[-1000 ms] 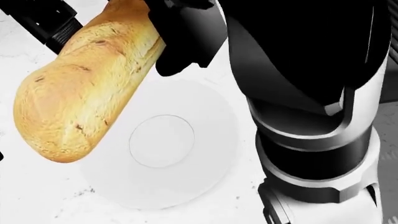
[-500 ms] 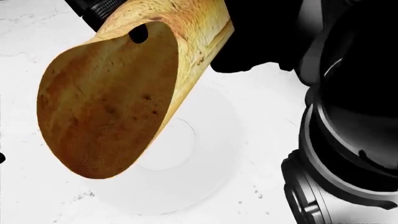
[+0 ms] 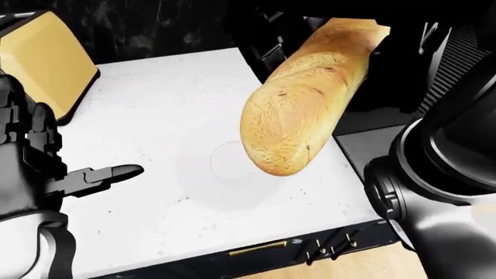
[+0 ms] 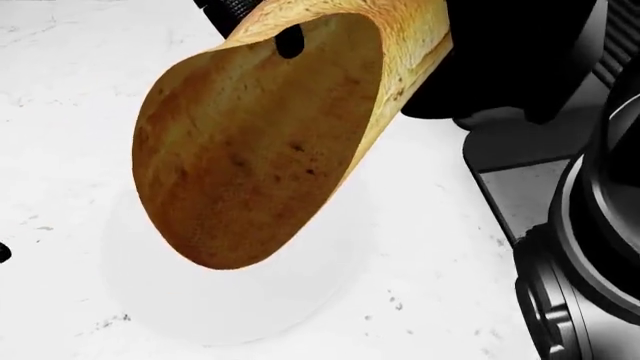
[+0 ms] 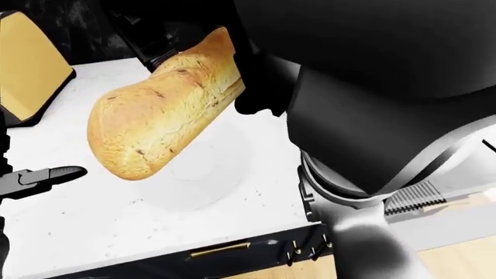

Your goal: Place the baguette on the rack of the toaster oven.

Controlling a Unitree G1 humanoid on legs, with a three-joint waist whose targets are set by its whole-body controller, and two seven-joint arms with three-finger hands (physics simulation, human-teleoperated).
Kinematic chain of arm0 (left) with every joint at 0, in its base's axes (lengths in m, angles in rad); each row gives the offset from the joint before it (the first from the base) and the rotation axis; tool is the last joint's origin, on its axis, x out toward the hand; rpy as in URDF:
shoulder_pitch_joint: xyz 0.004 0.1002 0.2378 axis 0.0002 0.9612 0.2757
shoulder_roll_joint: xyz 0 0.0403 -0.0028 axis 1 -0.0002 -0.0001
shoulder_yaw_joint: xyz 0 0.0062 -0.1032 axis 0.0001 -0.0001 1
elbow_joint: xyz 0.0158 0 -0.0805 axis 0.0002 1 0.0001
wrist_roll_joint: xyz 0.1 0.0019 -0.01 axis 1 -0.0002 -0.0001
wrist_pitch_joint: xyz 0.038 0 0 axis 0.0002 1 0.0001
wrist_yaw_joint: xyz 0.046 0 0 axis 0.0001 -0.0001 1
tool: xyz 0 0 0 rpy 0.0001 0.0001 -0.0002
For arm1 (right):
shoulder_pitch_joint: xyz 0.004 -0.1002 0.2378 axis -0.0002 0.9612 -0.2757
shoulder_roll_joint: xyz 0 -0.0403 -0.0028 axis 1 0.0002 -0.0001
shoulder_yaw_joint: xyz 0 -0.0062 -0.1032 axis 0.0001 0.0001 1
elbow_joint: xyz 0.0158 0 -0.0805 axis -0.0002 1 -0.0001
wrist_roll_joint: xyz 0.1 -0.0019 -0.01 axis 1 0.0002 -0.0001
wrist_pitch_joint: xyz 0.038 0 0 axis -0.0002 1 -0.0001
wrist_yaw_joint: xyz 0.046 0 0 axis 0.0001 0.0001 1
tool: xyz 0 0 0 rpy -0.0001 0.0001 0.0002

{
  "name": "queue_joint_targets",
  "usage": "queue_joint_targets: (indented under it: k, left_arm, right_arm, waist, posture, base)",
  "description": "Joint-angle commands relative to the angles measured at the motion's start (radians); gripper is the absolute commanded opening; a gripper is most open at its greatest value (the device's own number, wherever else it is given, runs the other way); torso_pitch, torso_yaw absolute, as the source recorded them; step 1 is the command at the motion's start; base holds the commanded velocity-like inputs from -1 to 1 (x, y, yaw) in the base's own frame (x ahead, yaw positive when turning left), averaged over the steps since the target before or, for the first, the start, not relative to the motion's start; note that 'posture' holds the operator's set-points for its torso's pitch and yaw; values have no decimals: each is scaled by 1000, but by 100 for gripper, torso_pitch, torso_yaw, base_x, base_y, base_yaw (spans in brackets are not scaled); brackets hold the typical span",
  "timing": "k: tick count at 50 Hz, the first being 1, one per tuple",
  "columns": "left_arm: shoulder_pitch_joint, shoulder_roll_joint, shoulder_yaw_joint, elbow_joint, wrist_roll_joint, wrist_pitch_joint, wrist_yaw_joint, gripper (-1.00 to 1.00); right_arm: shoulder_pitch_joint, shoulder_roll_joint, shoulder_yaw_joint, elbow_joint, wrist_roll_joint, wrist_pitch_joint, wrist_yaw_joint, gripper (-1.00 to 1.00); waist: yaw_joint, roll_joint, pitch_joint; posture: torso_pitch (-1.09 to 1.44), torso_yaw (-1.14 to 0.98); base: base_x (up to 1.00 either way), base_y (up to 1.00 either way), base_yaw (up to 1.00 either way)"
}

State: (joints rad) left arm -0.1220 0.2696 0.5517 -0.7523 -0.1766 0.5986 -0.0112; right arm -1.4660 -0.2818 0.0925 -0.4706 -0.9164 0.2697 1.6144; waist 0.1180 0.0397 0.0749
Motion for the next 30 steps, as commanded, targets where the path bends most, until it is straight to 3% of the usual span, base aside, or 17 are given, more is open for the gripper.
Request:
queue_joint_targets:
  k: [1,13,30]
  left_arm:
    - [-14,13,7,-32,7,-29,2,100]
    - [-29,58,47,-184,15,141,-37,100]
    - [-45,54,37,-294,100,272,-137,100]
  right_arm:
    - [-27,-5,-19,-5,-12,1,0,-100]
    - [-2,0,-55,-4,-18,-47,0,-100]
    - [52,-22,-121,5,-4,-123,-16,-100]
  waist:
    - [-7,4,-23]
    - [-87,4,-13]
    - [-150,13,-11]
  posture:
    - [0,10]
    - [0,4]
    - [0,0]
  base:
    - [0,0,0]
    - [0,0,0]
    - [0,0,0]
